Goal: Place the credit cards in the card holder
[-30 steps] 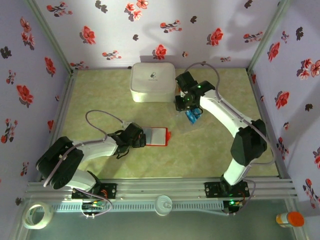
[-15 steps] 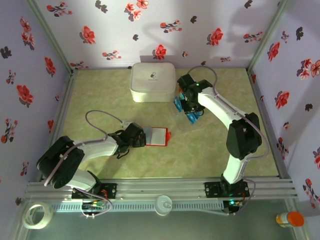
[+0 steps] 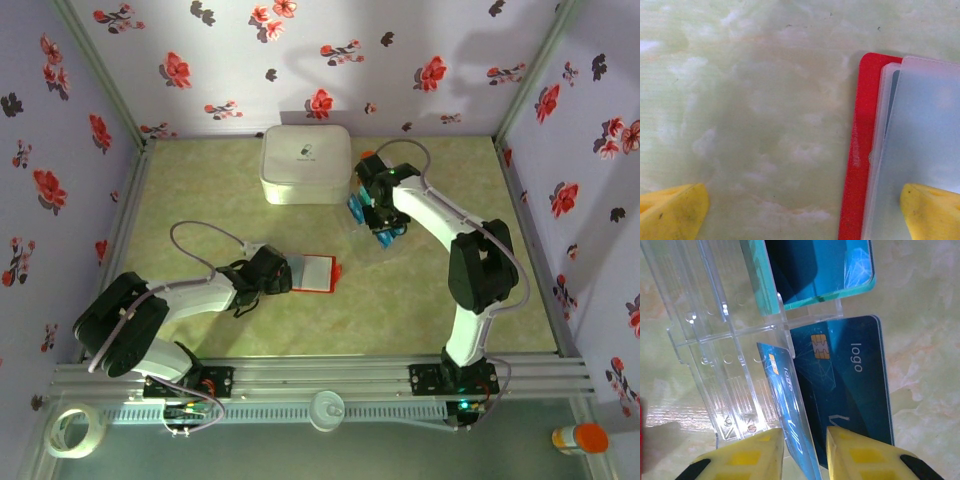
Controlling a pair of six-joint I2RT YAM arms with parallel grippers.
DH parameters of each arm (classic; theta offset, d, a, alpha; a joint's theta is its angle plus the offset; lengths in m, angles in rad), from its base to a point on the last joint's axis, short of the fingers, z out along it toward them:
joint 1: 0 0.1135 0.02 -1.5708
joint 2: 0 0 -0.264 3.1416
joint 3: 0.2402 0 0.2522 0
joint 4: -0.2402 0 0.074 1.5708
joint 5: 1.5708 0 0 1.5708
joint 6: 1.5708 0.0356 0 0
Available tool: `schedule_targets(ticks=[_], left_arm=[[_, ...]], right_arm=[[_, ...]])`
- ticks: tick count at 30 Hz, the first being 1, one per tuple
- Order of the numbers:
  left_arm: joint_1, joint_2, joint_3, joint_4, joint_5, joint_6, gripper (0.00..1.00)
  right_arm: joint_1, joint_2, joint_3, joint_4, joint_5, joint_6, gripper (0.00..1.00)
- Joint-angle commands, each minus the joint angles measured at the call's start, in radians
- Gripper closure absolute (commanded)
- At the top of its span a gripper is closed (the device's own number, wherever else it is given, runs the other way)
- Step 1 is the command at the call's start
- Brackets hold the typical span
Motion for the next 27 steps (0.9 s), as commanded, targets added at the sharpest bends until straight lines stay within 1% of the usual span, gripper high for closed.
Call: schedule_targets(ticks=[1,6,14,23,27], left_arm=[[0.009,0.027,-0.043,-0.063,0.015,-0.041,0.00],[0.009,0.019,-0.045,-0.068,0.014,-0.042,0.00],[0.008,0.003,-0.051,-0.072,0.010,-0.044,0.00],[0.007,0.007,-0.061,-0.059,0.006,-0.045,0.00],[0.005,0.007,-0.070,-0.043,0.004,-0.052,0.00]], right_arm=[[-0.007,0.012,-0.017,0.011,-0.019,-0.015,0.74],[-0.012,-0.001,-0.023,0.018,-0.035,-0.015,0.82],[-0.018,-0.036,-0.012,0.018,-0.109,-0.039,0.93],[-0.016,-0.127,0.035,-0.024,-0.131,-0.034,0.97],[-0.009,-0.190,0.035,-0.004,-0.193,0.006,0.99]])
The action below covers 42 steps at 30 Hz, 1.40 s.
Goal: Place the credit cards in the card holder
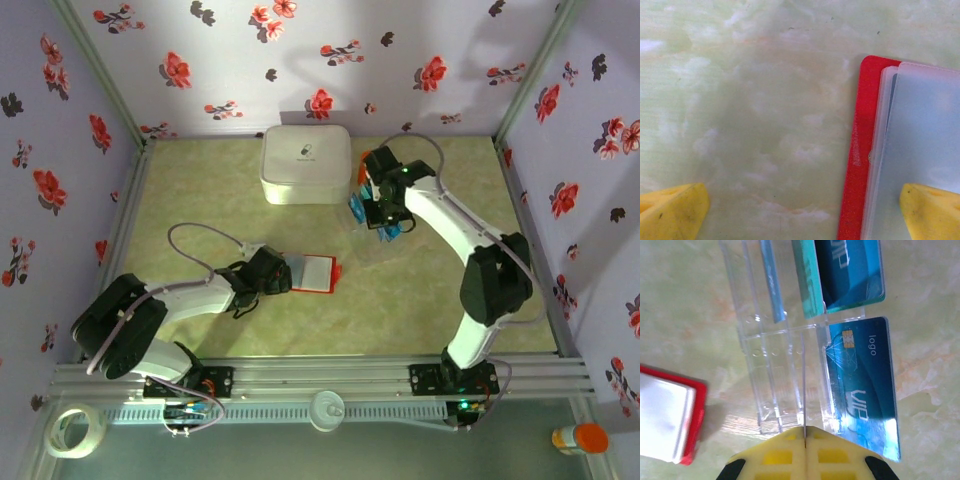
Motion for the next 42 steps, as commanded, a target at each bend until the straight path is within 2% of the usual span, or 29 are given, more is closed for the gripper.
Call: schedule_targets(ticks=[1,4,10,14,19,31,42], left_arm=[[0.006,0.020,-0.053,-0.066,0.008,-0.043,0.00],[0.004,0.005,-0.065,-0.065,-0.001,-0.045,0.00],[0.004,-0.051,-0.084,-0.075,-0.009,-0.037,0.00],[0.004,-0.069,-0.082,-0.090,-0.009,-0.030,0.00],[0.004,-0.101,-0.091,-0.114,-0.011,-0.040,0.00],[0.005,-0.157,-0.076,-0.174,-0.009,-0.032,0.00],[0.029,-0.245,0.073,-0.319,0.005,0.063,0.00]], right_arm=[[0.008,-0.079,0.021,0.004,-0.085,0.042,0.99],[0.044,-0.111,-0.017,0.087,-0.176,0.112,0.99],[0.163,-0.117,-0.147,0.344,-0.268,0.308,0.99],[0.217,-0.071,-0.230,0.524,-0.305,0.410,1.00],[0.251,0.015,-0.265,0.636,-0.330,0.475,1.00],[0.303,0.162,-0.307,0.748,-0.357,0.545,1.00],[0.303,0.192,-0.355,0.772,-0.366,0.571,1.00]])
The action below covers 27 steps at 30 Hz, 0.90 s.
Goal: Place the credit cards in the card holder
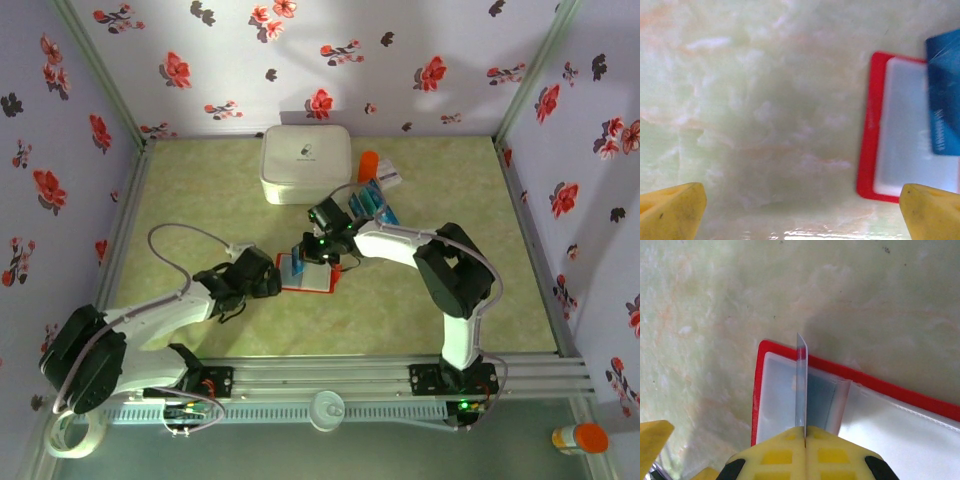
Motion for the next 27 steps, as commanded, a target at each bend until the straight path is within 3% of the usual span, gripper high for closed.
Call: schedule_targets(ticks=[1,13,27], left_arm=[[0.024,-0.007,0.068,-0.074,0.009,0.059,0.00],[0.081,0.050,0.157,-0.139,0.056,0.119,0.00],[0.109,0.182,0.162,-0.002,0.063,0.156,0.00]], right_arm=[[0.004,0.008,-0.042,0.001,-0.002,0.023,1.00],[0.030,-0.010,-0.095,0.031,0.008,0.033,1.00],[0.043,-0.012,-0.112,-0.025,0.027,-0.023,1.00]])
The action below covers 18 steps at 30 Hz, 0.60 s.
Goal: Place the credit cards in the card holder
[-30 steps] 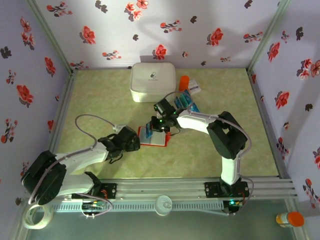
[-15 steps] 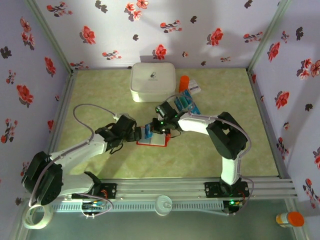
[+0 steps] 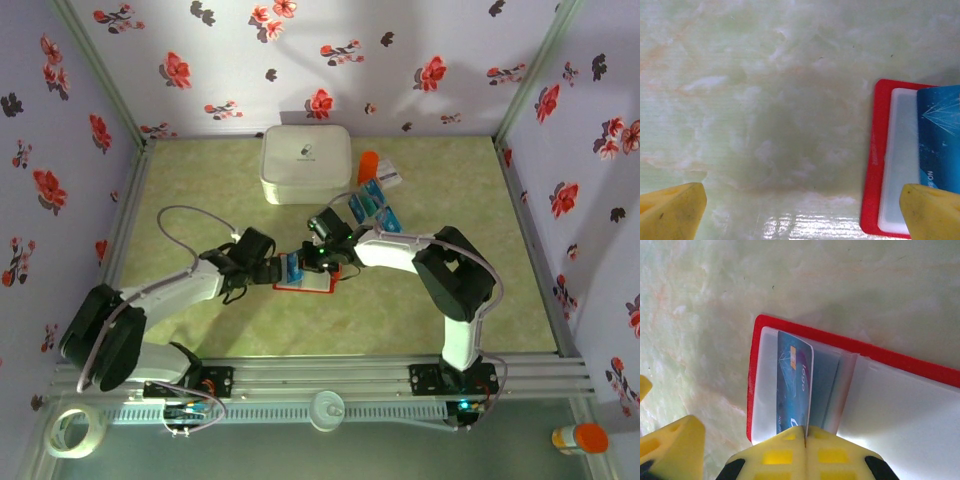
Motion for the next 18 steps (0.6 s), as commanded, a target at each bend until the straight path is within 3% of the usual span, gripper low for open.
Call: schedule_targets(ticks=[1,18], left_arm=[[0.010,0.030,0.032,0.046,0.003,0.027,0.00],[0.010,0.097,0.021,0.114,0.067,0.015,0.00]], right_arm=[[0.010,0.010,-0.032,-0.104,0.024,-0.034,1.00],[0.010,0.011,-0.078,-0.014,0.015,0.018,1.00]])
